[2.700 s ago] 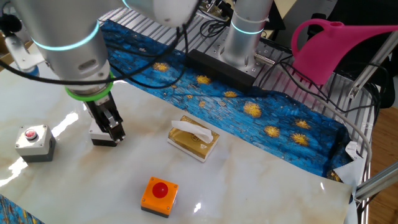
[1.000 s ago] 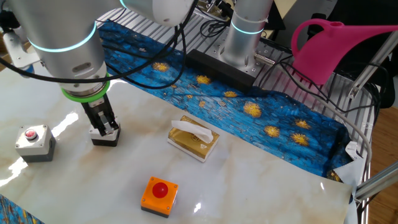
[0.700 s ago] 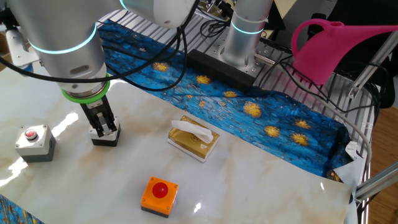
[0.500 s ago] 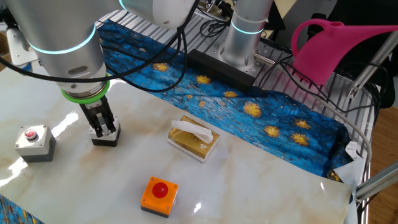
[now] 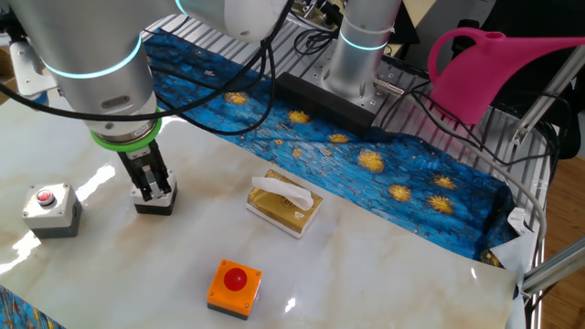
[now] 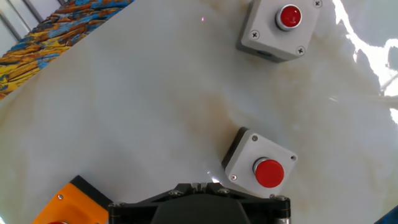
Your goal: Press three buttons from left to right in sequence
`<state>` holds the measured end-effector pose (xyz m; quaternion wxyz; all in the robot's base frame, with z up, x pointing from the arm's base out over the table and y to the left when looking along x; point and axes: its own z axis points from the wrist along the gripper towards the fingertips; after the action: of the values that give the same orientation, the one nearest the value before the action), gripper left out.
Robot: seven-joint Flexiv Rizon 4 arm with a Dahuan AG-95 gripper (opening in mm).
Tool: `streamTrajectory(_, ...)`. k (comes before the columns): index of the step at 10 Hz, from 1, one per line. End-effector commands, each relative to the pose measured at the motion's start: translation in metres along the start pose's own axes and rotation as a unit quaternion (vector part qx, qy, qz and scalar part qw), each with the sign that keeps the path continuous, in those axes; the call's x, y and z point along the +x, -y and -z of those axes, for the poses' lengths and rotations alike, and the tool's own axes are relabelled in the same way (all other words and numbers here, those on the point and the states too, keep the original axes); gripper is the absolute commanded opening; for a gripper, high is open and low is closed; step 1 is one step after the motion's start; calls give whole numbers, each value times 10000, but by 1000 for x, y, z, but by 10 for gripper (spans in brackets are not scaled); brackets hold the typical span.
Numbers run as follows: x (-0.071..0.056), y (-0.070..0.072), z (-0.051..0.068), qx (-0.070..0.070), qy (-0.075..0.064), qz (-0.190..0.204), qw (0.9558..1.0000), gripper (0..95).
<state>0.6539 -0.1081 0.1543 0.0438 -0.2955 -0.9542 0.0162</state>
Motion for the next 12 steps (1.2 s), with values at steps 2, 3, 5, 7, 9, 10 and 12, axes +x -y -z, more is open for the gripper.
streamTrajectory(2,-1,1,0,79,-29,-111,9999,0)
streamTrajectory(3,-2,4,1,116,-85,-91,9999,0)
streamTrajectory(5,-7,24,3,113,-123,237,9996,0)
streamTrajectory(7,-8,48,6,79,-140,538,9984,0)
streamTrajectory(9,-6,64,3,53,-142,787,9968,0)
streamTrajectory(10,-5,69,0,60,-134,898,9958,0)
streamTrajectory(12,-3,90,-11,42,-95,1256,9920,0)
